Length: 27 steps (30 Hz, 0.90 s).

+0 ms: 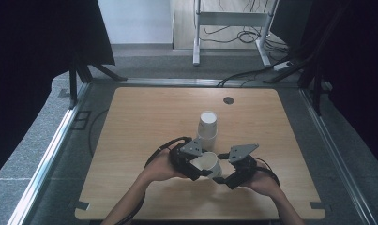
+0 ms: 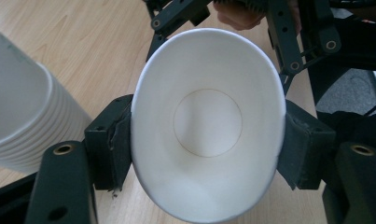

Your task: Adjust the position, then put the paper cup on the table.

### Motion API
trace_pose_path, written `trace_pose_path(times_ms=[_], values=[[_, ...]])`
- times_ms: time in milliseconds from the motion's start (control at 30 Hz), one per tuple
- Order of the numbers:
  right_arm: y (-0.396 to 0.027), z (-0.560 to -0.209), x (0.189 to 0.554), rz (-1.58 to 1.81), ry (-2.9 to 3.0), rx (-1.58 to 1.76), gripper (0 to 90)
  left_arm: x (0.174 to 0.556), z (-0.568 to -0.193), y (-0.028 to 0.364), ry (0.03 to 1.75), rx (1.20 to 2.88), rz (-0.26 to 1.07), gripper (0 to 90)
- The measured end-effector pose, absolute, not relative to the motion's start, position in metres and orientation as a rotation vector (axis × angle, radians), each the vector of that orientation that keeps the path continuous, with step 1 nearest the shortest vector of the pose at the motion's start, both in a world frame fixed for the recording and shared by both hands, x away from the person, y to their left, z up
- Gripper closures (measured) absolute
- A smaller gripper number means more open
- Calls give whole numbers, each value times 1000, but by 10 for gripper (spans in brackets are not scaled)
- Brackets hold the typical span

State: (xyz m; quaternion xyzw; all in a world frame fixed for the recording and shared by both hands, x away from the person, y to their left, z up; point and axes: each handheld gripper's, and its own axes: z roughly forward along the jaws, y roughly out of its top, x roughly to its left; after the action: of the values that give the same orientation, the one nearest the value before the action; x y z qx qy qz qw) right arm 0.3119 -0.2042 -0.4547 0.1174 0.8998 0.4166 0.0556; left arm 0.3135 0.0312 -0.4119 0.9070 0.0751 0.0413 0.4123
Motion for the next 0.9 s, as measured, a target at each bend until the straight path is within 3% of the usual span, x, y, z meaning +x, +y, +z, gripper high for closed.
trace_pose_path(times_ms=[900], values=[[-227, -461, 317, 1148, 2650, 580, 72, 321, -406, 68, 410, 2352, 234, 289]])
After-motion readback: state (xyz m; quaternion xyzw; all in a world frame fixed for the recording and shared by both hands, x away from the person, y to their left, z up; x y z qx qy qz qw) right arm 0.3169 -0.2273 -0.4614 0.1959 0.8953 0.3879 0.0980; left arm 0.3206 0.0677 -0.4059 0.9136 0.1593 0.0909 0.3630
